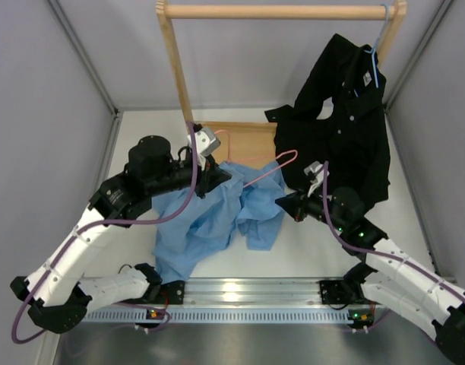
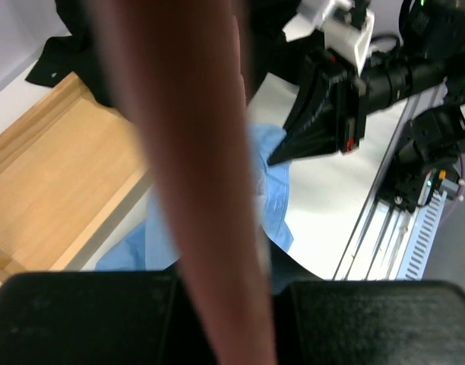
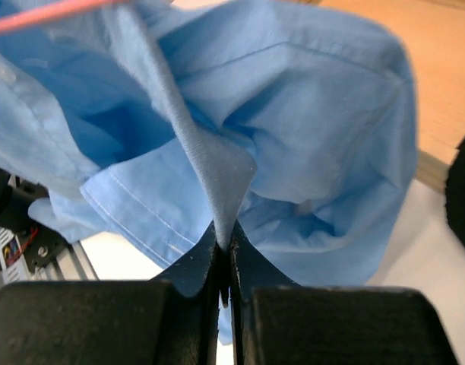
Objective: Place the shirt on the hanger
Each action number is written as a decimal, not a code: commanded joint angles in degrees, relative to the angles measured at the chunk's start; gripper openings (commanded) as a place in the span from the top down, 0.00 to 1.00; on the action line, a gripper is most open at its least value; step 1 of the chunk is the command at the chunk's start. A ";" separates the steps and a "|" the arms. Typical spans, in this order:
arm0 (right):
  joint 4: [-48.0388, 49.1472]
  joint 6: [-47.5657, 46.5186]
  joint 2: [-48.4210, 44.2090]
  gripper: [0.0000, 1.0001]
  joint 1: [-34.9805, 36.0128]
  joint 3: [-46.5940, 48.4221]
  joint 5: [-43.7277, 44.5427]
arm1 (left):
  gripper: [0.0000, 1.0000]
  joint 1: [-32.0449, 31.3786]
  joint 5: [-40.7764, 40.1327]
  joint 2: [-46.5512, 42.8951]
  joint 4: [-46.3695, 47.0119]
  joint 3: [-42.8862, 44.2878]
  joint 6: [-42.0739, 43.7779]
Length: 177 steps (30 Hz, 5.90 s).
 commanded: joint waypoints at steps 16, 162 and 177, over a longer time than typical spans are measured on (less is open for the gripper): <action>-39.15 -3.98 10.86 1.00 -15.49 32.63 -1.14 | 1.00 0.03 2.44 -21.90 4.19 -15.71 7.61; -38.98 -12.07 0.67 1.00 7.18 55.93 17.67 | 0.02 -7.00 -41.02 -22.08 32.67 -36.30 -20.98; -41.09 -19.26 -6.27 1.00 7.18 48.11 3.80 | 0.02 -7.09 24.17 14.21 -8.81 14.95 15.60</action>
